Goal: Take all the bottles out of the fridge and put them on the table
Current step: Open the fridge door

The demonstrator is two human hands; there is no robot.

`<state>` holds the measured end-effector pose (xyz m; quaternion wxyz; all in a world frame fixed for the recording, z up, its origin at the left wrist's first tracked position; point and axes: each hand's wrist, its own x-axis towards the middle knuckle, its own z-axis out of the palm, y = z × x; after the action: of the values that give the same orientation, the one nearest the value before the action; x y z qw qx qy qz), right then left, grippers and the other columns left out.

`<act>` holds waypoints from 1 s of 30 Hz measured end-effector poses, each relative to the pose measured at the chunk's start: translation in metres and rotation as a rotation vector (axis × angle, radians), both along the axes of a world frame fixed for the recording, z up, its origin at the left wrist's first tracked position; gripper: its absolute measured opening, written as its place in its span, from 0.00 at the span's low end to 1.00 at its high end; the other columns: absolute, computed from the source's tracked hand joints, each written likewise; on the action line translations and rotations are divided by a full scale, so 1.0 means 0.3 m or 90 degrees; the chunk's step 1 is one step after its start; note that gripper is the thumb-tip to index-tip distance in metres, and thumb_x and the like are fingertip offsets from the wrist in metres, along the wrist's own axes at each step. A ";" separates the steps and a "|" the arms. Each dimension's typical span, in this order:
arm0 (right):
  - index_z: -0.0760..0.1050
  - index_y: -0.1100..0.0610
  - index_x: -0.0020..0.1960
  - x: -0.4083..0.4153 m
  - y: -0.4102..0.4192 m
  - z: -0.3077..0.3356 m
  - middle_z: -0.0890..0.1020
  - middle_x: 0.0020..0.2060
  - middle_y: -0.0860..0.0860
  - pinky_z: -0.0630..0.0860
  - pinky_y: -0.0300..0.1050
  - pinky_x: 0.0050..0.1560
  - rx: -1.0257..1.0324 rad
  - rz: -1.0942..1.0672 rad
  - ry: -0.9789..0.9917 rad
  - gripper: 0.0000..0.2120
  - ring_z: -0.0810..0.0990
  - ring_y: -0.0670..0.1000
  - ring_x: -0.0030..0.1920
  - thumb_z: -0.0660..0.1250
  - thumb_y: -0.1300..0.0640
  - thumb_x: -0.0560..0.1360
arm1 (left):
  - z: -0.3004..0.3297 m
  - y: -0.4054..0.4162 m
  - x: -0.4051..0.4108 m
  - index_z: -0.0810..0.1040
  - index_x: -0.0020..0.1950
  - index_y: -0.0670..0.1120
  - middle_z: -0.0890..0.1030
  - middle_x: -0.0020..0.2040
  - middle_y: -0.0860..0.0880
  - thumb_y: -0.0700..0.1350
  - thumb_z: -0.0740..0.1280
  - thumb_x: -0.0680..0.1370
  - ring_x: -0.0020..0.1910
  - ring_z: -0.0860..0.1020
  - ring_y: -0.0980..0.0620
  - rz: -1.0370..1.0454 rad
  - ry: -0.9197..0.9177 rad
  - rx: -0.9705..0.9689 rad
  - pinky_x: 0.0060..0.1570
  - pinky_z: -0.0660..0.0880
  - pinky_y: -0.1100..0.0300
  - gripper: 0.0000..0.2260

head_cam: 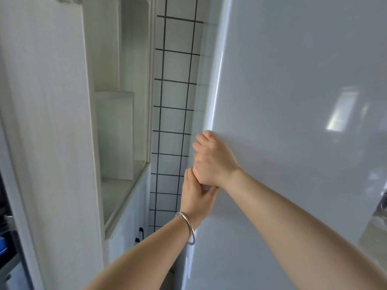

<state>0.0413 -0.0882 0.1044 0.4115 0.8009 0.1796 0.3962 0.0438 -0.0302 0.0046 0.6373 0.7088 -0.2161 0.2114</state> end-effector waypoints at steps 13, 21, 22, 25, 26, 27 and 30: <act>0.78 0.59 0.31 -0.585 -0.074 -0.054 0.80 0.34 0.54 0.60 0.49 0.70 0.148 0.246 -0.073 0.06 0.79 0.57 0.43 0.64 0.62 0.64 | -0.025 0.028 -0.546 0.68 0.42 0.46 0.71 0.38 0.50 0.56 0.69 0.64 0.35 0.69 0.55 0.022 -0.087 0.019 0.35 0.70 0.60 0.17; 0.65 0.54 0.63 -1.124 -0.235 -0.183 0.63 0.65 0.54 0.65 0.47 0.67 0.515 0.258 -0.210 0.25 0.66 0.55 0.65 0.68 0.57 0.68 | -0.089 -0.139 -0.994 0.69 0.55 0.49 0.74 0.50 0.50 0.50 0.69 0.69 0.48 0.74 0.49 -0.020 -0.264 0.057 0.47 0.74 0.54 0.17; 0.63 0.54 0.65 -1.189 -0.261 -0.199 0.62 0.65 0.53 0.63 0.43 0.67 0.594 0.241 -0.217 0.27 0.65 0.55 0.66 0.68 0.55 0.68 | -0.099 -0.169 -1.040 0.71 0.57 0.45 0.74 0.51 0.48 0.51 0.68 0.70 0.49 0.73 0.48 -0.025 -0.286 0.077 0.48 0.73 0.53 0.19; 0.61 0.53 0.67 -1.364 -0.348 -0.243 0.62 0.65 0.50 0.68 0.43 0.65 0.805 0.224 -0.245 0.30 0.66 0.52 0.66 0.68 0.51 0.68 | -0.119 -0.258 -1.161 0.69 0.62 0.41 0.72 0.55 0.45 0.53 0.63 0.75 0.53 0.70 0.48 -0.057 -0.394 0.133 0.52 0.69 0.55 0.21; 0.61 0.53 0.66 -1.414 -0.381 -0.253 0.64 0.63 0.50 0.72 0.47 0.62 0.836 0.214 -0.263 0.30 0.68 0.52 0.64 0.68 0.50 0.68 | -0.118 -0.290 -1.196 0.68 0.64 0.43 0.71 0.56 0.46 0.54 0.60 0.77 0.54 0.70 0.48 -0.073 -0.434 0.149 0.53 0.68 0.56 0.20; 0.62 0.54 0.66 -1.463 -0.414 -0.259 0.66 0.60 0.48 0.76 0.51 0.57 0.861 0.197 -0.281 0.29 0.70 0.52 0.62 0.67 0.49 0.68 | -0.116 -0.323 -1.228 0.67 0.65 0.44 0.71 0.56 0.47 0.53 0.59 0.77 0.54 0.70 0.47 -0.094 -0.464 0.164 0.53 0.67 0.57 0.20; 0.68 0.57 0.63 -1.594 -0.525 -0.255 0.71 0.50 0.46 0.77 0.51 0.48 0.926 0.120 -0.348 0.27 0.75 0.52 0.51 0.66 0.45 0.69 | -0.101 -0.441 -1.317 0.66 0.68 0.46 0.71 0.57 0.47 0.49 0.64 0.74 0.53 0.70 0.46 -0.135 -0.524 0.228 0.52 0.68 0.55 0.24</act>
<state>-0.4371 -0.2457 0.0278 -0.2229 0.7248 -0.1654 0.6306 -0.3513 -0.1625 -0.0257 0.3840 0.6389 -0.5557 0.3681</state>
